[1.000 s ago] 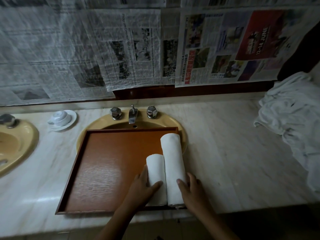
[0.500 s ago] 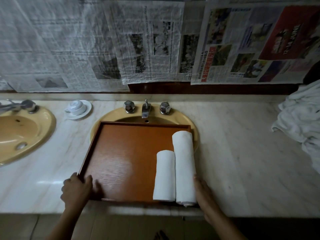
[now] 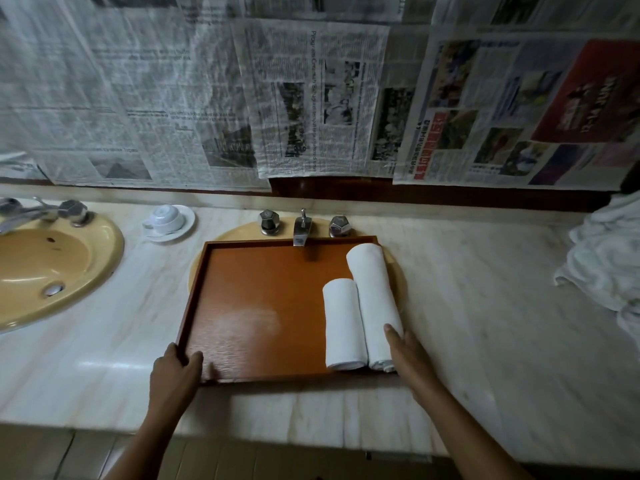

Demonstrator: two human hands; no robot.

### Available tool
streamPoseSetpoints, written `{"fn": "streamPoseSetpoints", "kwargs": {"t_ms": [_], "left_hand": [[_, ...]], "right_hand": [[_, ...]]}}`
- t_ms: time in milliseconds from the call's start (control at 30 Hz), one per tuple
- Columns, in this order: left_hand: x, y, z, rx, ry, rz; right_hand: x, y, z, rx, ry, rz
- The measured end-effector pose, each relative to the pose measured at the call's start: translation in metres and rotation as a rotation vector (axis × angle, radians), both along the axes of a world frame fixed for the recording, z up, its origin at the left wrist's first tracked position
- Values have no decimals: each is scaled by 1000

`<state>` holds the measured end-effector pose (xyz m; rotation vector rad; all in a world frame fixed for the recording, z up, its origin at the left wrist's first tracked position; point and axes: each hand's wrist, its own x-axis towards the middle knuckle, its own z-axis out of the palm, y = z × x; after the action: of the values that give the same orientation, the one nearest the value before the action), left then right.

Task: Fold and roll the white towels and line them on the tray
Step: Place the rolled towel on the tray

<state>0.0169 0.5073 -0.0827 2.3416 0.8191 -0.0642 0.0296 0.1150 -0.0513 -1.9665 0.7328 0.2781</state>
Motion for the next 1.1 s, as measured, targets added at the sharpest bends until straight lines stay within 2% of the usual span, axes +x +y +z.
{"fn": "streamPoseSetpoints", "kwargs": {"t_ms": [100,200,333,433,667,800,1000,1100], "left_hand": [[3,-20,6,153,-41,-5],[10,-75,21,-4,-154,-172],[31,-157,25,-189,-48,-389],[45,-206,29,-239,47,-547],[68,-220,33,-381,203,-549],[71,-209,29,-528,218,-518],[67,-202,31,-639,178,-583],[67,-191,3,-680,139,-573]], "right_hand": [[-5,-3,0,-151,-20,86],[-10,-2,-7,-415,-71,191],[-10,6,-14,-564,-122,294],[-7,8,-17,-583,-80,348],[-4,6,-12,-615,-31,402],[-7,3,-8,-575,-13,407],[-9,-3,-1,-474,-21,399],[-13,-8,0,-411,-35,354]]}}
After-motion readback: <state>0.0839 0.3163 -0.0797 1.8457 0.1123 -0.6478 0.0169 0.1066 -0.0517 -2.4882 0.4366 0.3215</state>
